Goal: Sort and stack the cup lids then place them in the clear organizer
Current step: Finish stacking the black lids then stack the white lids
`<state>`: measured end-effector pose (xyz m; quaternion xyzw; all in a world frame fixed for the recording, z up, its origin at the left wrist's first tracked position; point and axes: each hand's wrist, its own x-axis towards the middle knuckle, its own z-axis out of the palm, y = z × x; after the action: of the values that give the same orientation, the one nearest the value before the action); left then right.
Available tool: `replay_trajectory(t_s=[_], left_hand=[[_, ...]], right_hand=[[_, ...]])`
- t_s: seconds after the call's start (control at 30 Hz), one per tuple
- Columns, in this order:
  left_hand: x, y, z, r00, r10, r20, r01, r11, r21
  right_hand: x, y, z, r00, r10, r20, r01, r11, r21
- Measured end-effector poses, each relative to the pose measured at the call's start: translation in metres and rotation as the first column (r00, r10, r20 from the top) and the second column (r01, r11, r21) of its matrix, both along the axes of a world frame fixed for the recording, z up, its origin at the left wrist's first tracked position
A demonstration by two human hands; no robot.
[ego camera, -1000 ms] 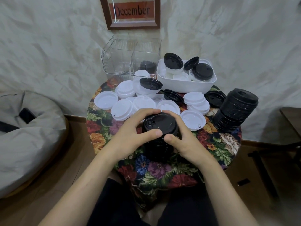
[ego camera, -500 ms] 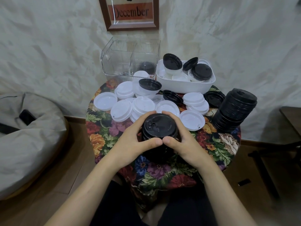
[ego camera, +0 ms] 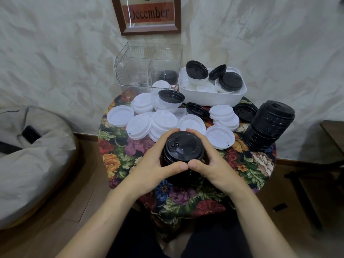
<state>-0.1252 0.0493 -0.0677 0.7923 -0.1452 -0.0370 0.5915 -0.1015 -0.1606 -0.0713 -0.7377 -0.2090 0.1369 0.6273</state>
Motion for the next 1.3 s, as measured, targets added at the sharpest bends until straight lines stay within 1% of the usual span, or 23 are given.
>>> replay_trajectory(t_s=[0.2, 0.43, 0.63, 0.8, 0.87, 0.93, 1.0, 1.03, 1.07, 1.1, 1.13, 1.17, 1.2, 1.23, 1.3], left_hand=[[0.001, 0.001, -0.008, 1.000, -0.025, -0.017, 0.024, 0.998, -0.059], [0.002, -0.010, -0.008, 0.999, -0.015, -0.030, 0.009, 0.986, -0.166], [0.024, -0.030, -0.003, 0.999, -0.038, -0.021, 0.035, 0.989, -0.147], [0.028, -0.023, -0.002, 0.991, -0.126, -0.051, 0.116, 0.980, -0.160], [0.034, -0.017, 0.003, 0.995, -0.096, -0.028, 0.091, 0.986, -0.139], [0.046, -0.010, 0.007, 1.000, 0.009, 0.026, -0.007, 0.995, -0.100], [0.063, -0.007, 0.013, 0.978, 0.177, 0.111, -0.176, 0.984, -0.021], [0.073, -0.006, 0.015, 0.946, 0.258, 0.196, -0.271, 0.962, 0.042], [0.085, -0.003, 0.016, 0.901, 0.302, 0.312, -0.356, 0.925, 0.131], [0.098, -0.001, 0.017, 0.850, 0.291, 0.438, -0.419, 0.878, 0.231], [0.113, 0.000, 0.016, 0.803, 0.233, 0.549, -0.466, 0.820, 0.333], [0.128, 0.001, 0.015, 0.763, 0.162, 0.626, -0.507, 0.751, 0.423], [0.142, 0.003, 0.015, 0.742, 0.113, 0.661, -0.540, 0.685, 0.489], [0.153, 0.004, 0.014, 0.743, 0.098, 0.662, -0.558, 0.636, 0.533], [0.163, 0.003, 0.016, 0.778, 0.108, 0.620, -0.551, 0.592, 0.588]], right_hand=[[0.001, 0.001, 0.002, 0.999, 0.029, 0.019, -0.029, 1.000, -0.011], [0.000, -0.002, 0.004, 0.999, -0.031, 0.030, 0.030, 1.000, 0.002], [0.005, -0.018, 0.010, 0.988, -0.142, 0.064, 0.140, 0.989, 0.034], [0.006, -0.017, 0.004, 0.983, -0.172, 0.066, 0.172, 0.985, 0.008], [0.008, -0.018, 0.002, 0.984, -0.165, 0.075, 0.165, 0.986, -0.001], [0.009, -0.019, 0.001, 0.985, -0.157, 0.072, 0.157, 0.988, -0.004], [0.010, -0.019, -0.001, 0.987, -0.149, 0.068, 0.149, 0.989, -0.002], [0.009, -0.019, -0.001, 0.987, -0.146, 0.069, 0.147, 0.989, -0.001], [0.009, -0.018, -0.002, 0.987, -0.146, 0.067, 0.147, 0.989, 0.002], [0.009, -0.018, -0.001, 0.987, -0.146, 0.065, 0.146, 0.989, 0.005], [0.009, -0.018, -0.001, 0.987, -0.146, 0.062, 0.145, 0.989, 0.008], [0.009, -0.019, -0.001, 0.987, -0.146, 0.060, 0.146, 0.989, 0.008], [0.009, -0.019, -0.001, 0.988, -0.147, 0.056, 0.147, 0.989, 0.006], [0.009, -0.019, -0.001, 0.988, -0.148, 0.054, 0.148, 0.989, 0.005], [0.009, -0.019, -0.001, 0.987, -0.151, 0.051, 0.151, 0.988, 0.006]])
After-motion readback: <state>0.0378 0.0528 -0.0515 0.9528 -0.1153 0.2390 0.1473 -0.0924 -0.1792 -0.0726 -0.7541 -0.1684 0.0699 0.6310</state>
